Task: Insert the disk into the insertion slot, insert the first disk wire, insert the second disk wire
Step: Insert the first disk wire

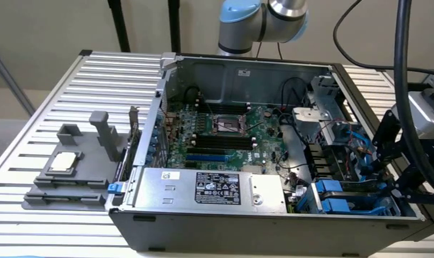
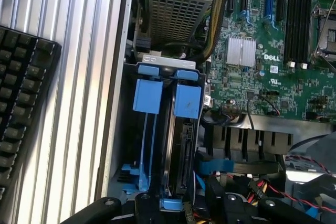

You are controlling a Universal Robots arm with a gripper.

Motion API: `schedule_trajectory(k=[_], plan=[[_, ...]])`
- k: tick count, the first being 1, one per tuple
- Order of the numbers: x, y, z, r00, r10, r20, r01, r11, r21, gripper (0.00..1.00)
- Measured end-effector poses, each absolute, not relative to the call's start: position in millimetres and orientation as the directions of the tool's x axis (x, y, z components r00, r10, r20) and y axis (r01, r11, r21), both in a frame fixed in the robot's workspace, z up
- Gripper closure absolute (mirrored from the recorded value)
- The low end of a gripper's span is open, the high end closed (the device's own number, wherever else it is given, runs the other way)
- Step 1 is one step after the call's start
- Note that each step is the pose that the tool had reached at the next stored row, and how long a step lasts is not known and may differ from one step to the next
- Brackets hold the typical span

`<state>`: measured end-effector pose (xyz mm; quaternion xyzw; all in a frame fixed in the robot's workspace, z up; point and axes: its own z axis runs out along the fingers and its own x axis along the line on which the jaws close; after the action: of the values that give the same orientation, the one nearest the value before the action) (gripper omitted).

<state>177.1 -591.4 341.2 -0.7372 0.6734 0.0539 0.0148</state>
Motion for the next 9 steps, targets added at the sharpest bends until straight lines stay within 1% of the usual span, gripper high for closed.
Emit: schedule_trajectory(k=[2,3,4,5,7,8,9], plan=[[177.5,-590.9,341.1,0.092,-0.991,-0.099,-0.994,-0.097,0.051,0.55],[177.6,-590.7,341.1,0.094,-0.991,-0.100,-0.994,-0.099,0.051,0.57],[177.6,-590.5,341.1,0.096,-0.990,-0.100,-0.994,-0.101,0.051,0.57],[177.6,-590.4,341.1,0.098,-0.990,-0.100,-0.993,-0.104,0.051,0.64],[177.7,-590.3,341.1,0.102,-0.990,-0.100,-0.993,-0.108,0.051,0.64],[177.7,-590.2,341.2,0.103,-0.990,-0.100,-0.993,-0.109,0.051,0.71],[177.7,-590.1,341.3,0.104,-0.990,-0.099,-0.993,-0.110,0.051,0.73]])
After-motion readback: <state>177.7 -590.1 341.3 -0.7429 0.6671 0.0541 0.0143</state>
